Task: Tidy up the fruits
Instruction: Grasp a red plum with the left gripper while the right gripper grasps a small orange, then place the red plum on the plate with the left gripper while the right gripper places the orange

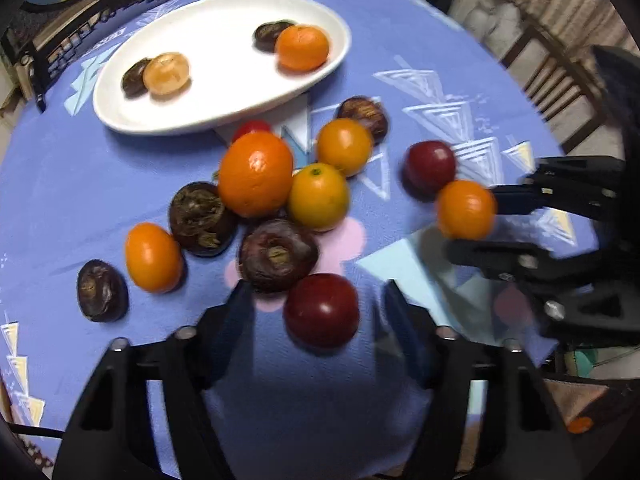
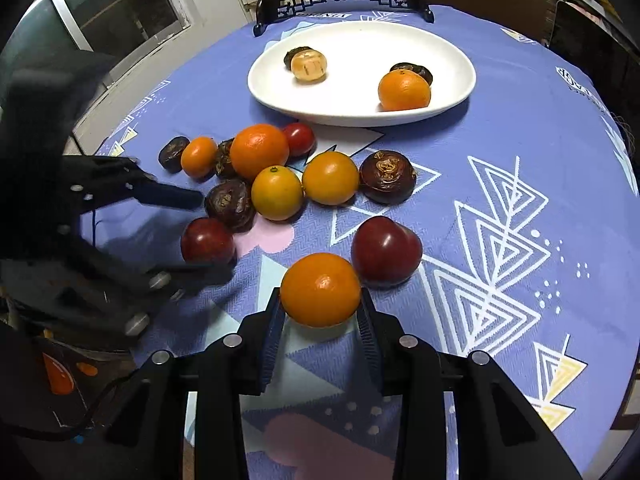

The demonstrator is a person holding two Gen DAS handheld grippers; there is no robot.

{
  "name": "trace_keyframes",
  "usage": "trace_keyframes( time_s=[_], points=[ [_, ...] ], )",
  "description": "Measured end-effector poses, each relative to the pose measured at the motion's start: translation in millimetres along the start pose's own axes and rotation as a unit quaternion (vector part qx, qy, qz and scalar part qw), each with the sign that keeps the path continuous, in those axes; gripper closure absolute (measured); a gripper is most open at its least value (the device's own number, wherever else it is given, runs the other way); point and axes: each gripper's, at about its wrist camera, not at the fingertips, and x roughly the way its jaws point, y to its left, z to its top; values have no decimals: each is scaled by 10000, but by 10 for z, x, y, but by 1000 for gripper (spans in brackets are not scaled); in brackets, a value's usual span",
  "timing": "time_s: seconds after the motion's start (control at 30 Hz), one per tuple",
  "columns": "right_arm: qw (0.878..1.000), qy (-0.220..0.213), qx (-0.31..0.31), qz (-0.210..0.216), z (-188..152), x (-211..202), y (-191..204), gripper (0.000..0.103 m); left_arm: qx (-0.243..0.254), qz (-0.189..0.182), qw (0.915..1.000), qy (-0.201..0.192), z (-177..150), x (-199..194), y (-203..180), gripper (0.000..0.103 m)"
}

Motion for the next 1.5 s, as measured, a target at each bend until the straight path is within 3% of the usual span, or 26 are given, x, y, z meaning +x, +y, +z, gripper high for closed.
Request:
trace_keyframes(
  time_s=[0.13, 0.43, 0.57, 0.87, 1.2, 1.5],
  points=[
    [10000, -17, 3, 65, -14, -13, -1, 66, -72, -116, 9999, 47, -23, -65, 108, 68],
    [9997, -135, 124, 183, 156, -38, -53, 66, -371, -185, 9991, -88, -21, -324, 396, 68],
    [9988, -429, 46, 222, 421, -157, -41, 66, -530, -139, 9975, -449, 240, -521, 582, 68],
    [9910, -1306, 297, 53, 1214, -379, -186, 66, -827, 514, 9900, -1021, 1057, -675, 908, 68],
    [9871, -1389, 750, -258, 1583, -191, -340, 66, -1054, 841, 9861, -970, 1509, -494, 1002, 68],
    [9878, -1292, 821, -275, 1638, -71, -419, 66, -1021, 776, 9880, -866, 1655, -338, 1023, 68]
  ],
)
